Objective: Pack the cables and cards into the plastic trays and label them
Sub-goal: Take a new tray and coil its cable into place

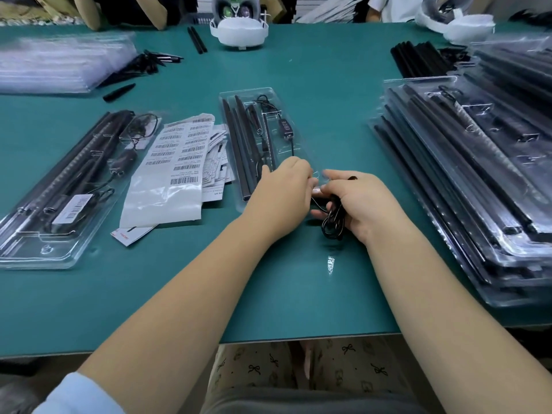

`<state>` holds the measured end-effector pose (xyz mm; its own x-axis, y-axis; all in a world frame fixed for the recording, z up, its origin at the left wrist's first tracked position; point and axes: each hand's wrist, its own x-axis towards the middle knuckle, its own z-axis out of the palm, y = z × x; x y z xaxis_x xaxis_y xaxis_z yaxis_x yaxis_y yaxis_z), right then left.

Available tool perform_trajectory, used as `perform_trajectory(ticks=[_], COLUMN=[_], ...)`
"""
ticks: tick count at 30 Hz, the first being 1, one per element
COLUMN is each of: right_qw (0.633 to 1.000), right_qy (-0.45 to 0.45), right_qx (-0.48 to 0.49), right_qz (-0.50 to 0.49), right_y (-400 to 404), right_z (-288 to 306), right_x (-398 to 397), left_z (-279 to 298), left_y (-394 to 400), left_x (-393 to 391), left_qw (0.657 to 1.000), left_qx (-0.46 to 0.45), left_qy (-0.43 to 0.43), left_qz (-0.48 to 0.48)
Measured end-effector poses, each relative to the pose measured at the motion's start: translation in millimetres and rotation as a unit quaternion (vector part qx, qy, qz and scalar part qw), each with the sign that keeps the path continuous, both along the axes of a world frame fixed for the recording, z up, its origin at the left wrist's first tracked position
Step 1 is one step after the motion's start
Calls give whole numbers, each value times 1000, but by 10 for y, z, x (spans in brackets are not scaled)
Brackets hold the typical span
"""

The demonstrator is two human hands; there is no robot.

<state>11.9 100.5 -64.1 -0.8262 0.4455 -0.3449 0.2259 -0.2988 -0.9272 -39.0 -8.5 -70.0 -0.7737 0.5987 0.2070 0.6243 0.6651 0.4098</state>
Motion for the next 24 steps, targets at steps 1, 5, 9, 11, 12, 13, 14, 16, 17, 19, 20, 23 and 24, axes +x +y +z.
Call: perform_trajectory(ticks=[1, 5, 9, 11, 12, 13, 14, 16, 17, 19, 20, 23, 24], right_qw=[1000, 999, 994, 991, 990, 989, 987, 975, 969, 969, 973, 982, 984], right_qy=[-6, -25, -46, -53, -53, -51, -52, -66, -73, -72, -68, -57, -59], right_qx=[6, 41, 95, 121, 132, 141, 155, 213, 236, 234, 218, 182, 166], right_qz=[0, -8, 4, 6, 7, 6, 6, 15, 18, 19, 17, 9, 5], right_y=[-5, -24, -24, -38, -44, -57, -70, -77, -76, -66, -55, -34, -23], right_z=[-2, -26, -40, -23, -21, -16, -10, -19, -22, -34, -41, -32, -34], right_x=[-8, -23, -61, -91, -108, -123, -133, -152, -157, -156, -147, -107, -98], left_z=[-2, 9, 17, 7, 0, 0, 0, 32, 34, 14, -12, -49, -47], left_y=[-2, -11, -10, 4, 14, 14, 2, -49, -69, -59, -38, -6, -20], left_x=[-1, -2, -2, 4, 0, -9, -29, -74, -90, -79, -74, -58, -63], left_qw=[1000, 997, 995, 994, 994, 994, 993, 979, 972, 977, 982, 987, 987], left_qx=[16, 63, 89, 94, 94, 96, 108, 182, 214, 196, 174, 149, 151], left_qy=[-9, -40, -52, -52, -49, -43, -42, -57, -64, -58, -51, -35, -38], left_qz=[2, 7, 12, 19, 23, 29, 37, 70, 78, 64, 56, 39, 29])
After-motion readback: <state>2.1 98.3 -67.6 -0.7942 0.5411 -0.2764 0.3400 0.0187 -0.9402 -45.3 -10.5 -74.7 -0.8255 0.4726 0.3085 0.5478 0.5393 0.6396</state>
